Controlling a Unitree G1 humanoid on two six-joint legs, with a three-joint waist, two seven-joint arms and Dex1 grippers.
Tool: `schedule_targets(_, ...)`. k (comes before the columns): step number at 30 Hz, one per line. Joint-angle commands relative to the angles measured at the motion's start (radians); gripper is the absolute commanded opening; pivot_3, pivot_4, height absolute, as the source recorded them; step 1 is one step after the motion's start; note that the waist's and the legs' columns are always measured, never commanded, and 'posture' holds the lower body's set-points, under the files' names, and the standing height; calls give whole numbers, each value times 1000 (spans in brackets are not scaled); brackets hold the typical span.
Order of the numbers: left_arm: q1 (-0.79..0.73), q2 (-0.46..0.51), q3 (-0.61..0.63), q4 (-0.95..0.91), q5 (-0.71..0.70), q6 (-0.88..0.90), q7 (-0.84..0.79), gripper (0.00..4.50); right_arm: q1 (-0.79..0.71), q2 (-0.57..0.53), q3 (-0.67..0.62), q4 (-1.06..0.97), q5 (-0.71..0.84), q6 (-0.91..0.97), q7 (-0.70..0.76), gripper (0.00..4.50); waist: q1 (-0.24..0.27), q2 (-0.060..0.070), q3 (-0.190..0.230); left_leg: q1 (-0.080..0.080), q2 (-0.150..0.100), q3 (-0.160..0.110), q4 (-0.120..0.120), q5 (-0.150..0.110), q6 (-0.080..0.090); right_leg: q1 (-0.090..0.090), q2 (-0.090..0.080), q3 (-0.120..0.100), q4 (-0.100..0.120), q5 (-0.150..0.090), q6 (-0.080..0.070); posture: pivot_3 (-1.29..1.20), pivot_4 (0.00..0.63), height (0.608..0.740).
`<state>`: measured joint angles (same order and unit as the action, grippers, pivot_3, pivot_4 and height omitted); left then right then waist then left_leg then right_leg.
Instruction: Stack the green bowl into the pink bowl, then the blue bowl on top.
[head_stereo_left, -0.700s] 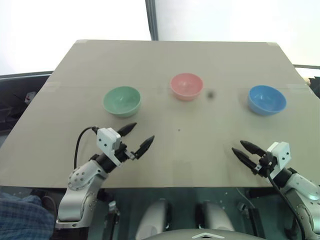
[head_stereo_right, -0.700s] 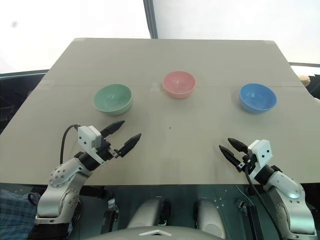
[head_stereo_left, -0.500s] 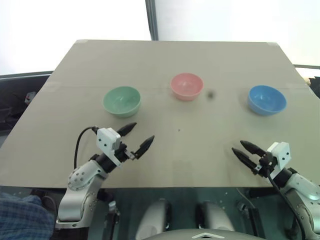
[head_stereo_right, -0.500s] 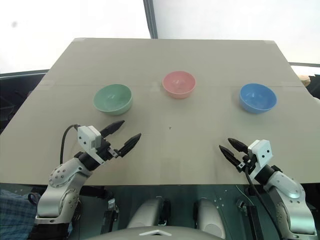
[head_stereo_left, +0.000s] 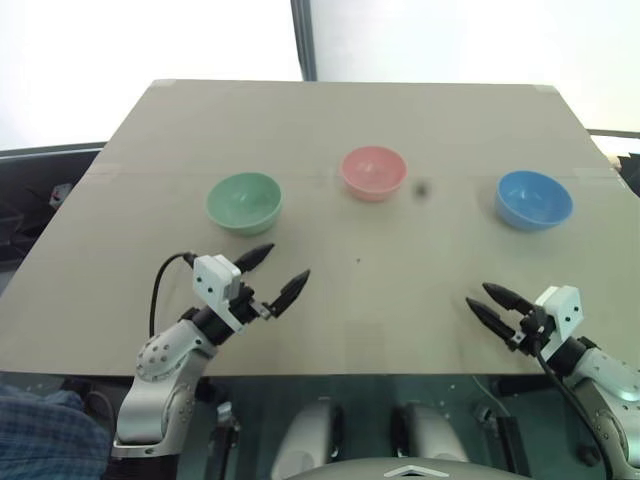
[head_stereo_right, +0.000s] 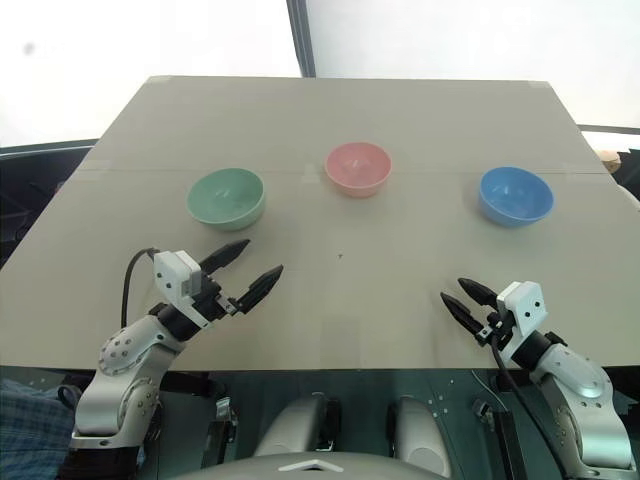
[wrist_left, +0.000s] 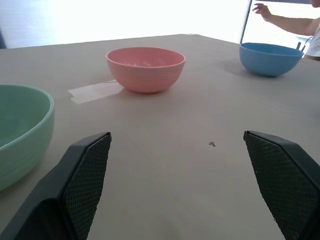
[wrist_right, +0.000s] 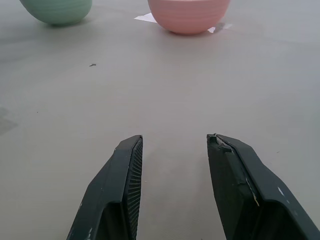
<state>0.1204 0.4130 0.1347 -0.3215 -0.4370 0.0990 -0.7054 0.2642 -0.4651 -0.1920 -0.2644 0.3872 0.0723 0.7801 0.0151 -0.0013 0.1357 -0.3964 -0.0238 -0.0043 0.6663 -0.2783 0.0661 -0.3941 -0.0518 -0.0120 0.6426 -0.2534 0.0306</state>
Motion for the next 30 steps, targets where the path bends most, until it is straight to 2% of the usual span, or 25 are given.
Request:
schedule_targets(1, -8, -1, 4, -39, -23, -23, -11, 4500, 0, -10, -5, -13, 4, -25, 7, 2124, 0, 0, 0, 0, 0, 0, 0, 0, 0, 0, 0, 0, 0, 0, 0, 0, 150, 740)
schedule_targets(8, -18, -8, 17, -41, -73, -25, -44, 4500, -30, -34, 8, -14, -20, -13, 10, 2124, 0, 0, 0, 0, 0, 0, 0, 0, 0, 0, 0, 0, 0, 0, 0, 0, 150, 740)
schedule_targets(11, -19, -3, 46, -62, -172, 2, -82, 4500, -112, -71, 44, -30, -10, 75, 10, 2124, -4, 0, 0, 0, 0, 0, 1, 0, 0, 0, 0, 0, 1, 0, 0, 0, 150, 740)
schedule_targets(16, -30, 0, 97, -90, -319, 50, -97, 4500, -384, -103, 147, 0, -67, 198, -17, 2124, -6, 0, 0, 1, 1, 0, 2, 0, 0, 0, 1, 0, 2, 0, 0, 0, 150, 740)
schedule_targets(19, -43, -2, 136, -106, -395, 68, -86, 4500, -594, -112, 252, 72, -165, 266, -25, 2124, -4, 0, 0, 1, 1, 0, 2, 1, -1, 0, 1, 0, 2, 0, 0, 0, 150, 740)
schedule_targets(22, -48, -2, 157, -113, -405, 70, -61, 4500, -776, -106, 362, 181, -268, 236, 5, 2124, -2, -1, 0, 0, 0, 0, 2, 3, -4, 0, 1, -1, 2, 0, 0, 0, 150, 740)
schedule_targets(26, -15, -16, 164, -144, -399, 56, -43, 4500, -951, -60, 453, 325, -329, 152, 65, 2124, -2, -1, 0, -1, -1, 0, 2, 2, -4, 0, 1, -1, 0, 0, 0, 0, 150, 740)
schedule_targets(27, -10, -19, 162, -151, -396, 53, -37, 4500, -976, -51, 463, 357, -340, 131, 74, 2658, -3, -1, 0, -1, -1, 0, 2, 2, -3, 0, 1, -1, -1, 0, 0, 0, 150, 740)
schedule_targets(29, 9, -22, 161, -163, -376, 42, -29, 4500, -1034, -21, 485, 450, -373, 77, 75, 3360, -2, -1, 0, -2, -1, 0, 2, 2, -3, 0, 1, -1, -1, 0, 0, 0, 150, 740)
schedule_targets(30, 15, -23, 160, -167, -370, 38, -28, 4500, -1056, -10, 491, 486, -384, 59, 74, 3948, -3, -1, 0, -1, -1, 0, 2, 2, -3, 0, 1, -1, -1, 0, 0, 0, 150, 740)
